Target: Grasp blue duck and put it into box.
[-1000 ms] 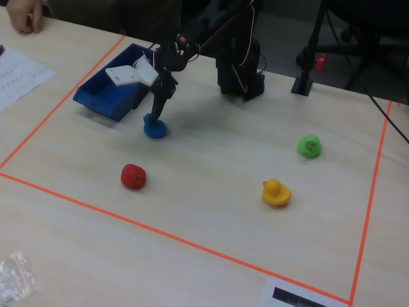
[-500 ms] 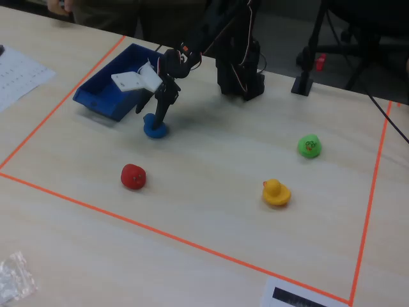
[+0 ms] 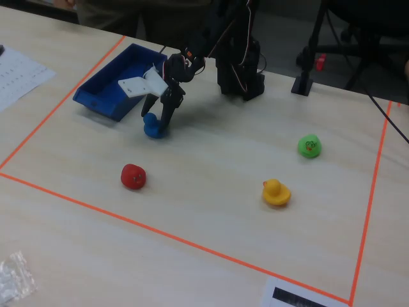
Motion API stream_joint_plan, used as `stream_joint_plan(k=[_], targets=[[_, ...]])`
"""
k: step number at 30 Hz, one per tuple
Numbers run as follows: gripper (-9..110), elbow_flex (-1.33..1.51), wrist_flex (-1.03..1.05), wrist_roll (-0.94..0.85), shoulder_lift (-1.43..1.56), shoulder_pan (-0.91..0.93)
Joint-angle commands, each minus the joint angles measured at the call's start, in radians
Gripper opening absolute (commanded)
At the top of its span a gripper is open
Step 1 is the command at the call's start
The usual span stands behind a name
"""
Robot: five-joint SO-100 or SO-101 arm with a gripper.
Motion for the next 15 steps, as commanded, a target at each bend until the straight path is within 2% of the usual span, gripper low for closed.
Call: stream_joint_plan(k=[1,15], targets=[[37,-0.003,-0.021,0.02,-0.005,-0.006],[37,-0.015,-0.021,0.037,0.015,-0.012]])
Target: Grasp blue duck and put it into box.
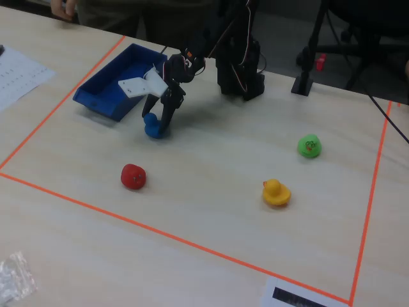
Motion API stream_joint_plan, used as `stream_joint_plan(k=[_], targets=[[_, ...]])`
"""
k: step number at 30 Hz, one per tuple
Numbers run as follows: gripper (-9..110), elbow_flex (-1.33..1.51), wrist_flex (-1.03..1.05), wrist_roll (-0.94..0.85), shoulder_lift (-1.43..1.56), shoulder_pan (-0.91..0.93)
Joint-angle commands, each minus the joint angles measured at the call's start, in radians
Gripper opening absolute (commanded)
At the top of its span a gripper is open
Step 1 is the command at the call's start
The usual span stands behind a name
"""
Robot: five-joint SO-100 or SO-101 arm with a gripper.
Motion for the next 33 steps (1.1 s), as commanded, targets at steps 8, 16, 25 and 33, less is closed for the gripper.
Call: stream_joint_plan(k=[8,16,25,33], targets=[[38,-0.041,-0.023,0.012,0.029,0.005],[38,-0.067,-0.017,0.0,0.031,0.018],[38,-0.031,-0.012,0.0,-0.002,-0.006],[34,-0.023,-0.04,0.002,-0.06,-0.014]])
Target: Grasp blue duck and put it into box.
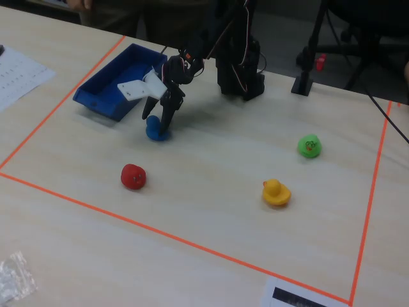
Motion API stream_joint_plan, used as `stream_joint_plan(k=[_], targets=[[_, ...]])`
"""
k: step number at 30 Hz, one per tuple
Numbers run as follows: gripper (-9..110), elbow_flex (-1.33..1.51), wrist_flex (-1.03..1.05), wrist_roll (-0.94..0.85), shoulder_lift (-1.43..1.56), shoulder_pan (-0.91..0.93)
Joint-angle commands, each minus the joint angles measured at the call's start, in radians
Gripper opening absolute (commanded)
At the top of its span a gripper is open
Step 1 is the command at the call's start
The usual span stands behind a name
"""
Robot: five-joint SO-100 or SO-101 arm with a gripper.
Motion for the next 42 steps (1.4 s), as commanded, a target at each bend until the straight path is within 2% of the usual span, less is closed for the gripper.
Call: stream_joint_plan(k=[1,4,6,7,14,19,23,32,37,42], targets=[[33,0.006,-0.051,-0.003,-0.009,-0.011],[19,0.006,-0.067,0.005,-0.025,-0.011],[1,0.008,-0.089,0.025,-0.031,-0.015],[0,0.006,-0.094,0.032,-0.032,-0.017],[0,-0.035,-0.069,0.066,-0.017,-0.002],[0,-0.238,-0.069,0.152,0.006,0.098],[0,-0.377,-0.058,0.143,-0.005,0.196],[0,-0.23,-0.298,-0.121,-0.025,0.373],[0,-0.179,-0.259,-0.261,-0.038,0.437],[1,-0.172,-0.253,-0.293,-0.071,0.449]])
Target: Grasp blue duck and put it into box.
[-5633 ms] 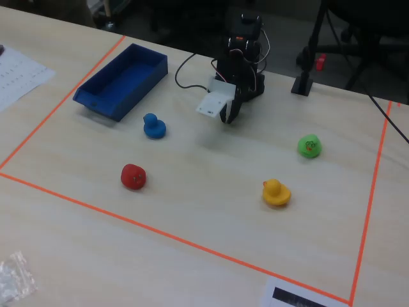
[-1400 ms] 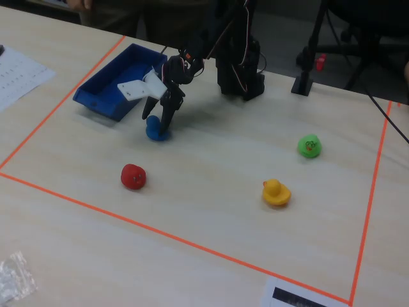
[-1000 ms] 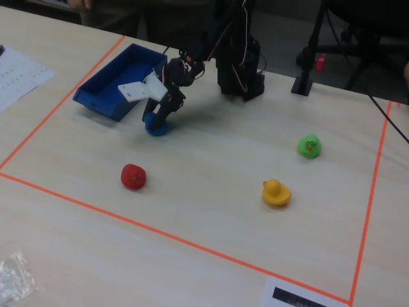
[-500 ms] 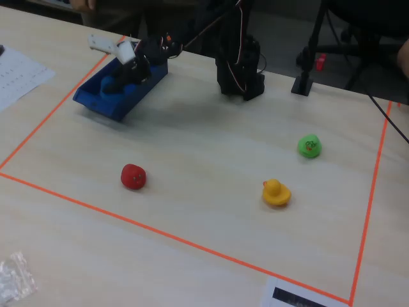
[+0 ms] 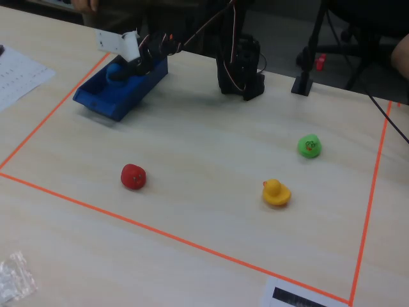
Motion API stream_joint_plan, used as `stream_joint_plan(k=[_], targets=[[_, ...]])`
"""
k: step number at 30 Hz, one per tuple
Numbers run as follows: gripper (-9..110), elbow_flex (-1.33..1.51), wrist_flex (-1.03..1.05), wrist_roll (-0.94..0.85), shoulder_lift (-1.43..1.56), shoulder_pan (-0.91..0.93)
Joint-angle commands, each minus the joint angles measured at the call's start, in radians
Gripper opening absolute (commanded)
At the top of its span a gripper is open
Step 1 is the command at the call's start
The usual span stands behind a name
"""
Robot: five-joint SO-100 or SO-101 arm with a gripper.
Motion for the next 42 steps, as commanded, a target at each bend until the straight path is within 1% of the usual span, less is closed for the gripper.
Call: stream_joint_plan(k=[1,5,6,10,12,14,16,18,19,20,22,28,31,35,38,40,42], targets=[[5,-0.011,-0.011,0.002,-0.005,0.005],[31,-0.006,-0.028,0.006,-0.006,0.009],[35,-0.008,-0.041,0.026,-0.005,0.008],[36,-0.097,-0.06,0.199,0.005,-0.032],[37,-0.137,-0.044,0.245,0.015,-0.052],[32,-0.15,-0.04,0.31,0.04,-0.083],[19,-0.173,0.044,0.399,0.097,-0.133],[3,-0.239,0.275,0.52,0.183,-0.201],[0,-0.262,0.402,0.569,0.238,-0.235],[0,-0.259,0.477,0.592,0.295,-0.276],[0,-0.196,0.555,0.621,0.419,-0.382],[0,0.04,0.93,0.66,0.819,-0.808],[0,0.179,1.068,0.706,1.012,-0.971],[0,0.431,1.169,0.71,1.253,-1.083],[0,0.574,1.279,0.701,1.424,-1.101],[0,0.584,1.402,0.698,1.486,-1.112],[0,0.584,1.468,0.672,1.486,-1.115]])
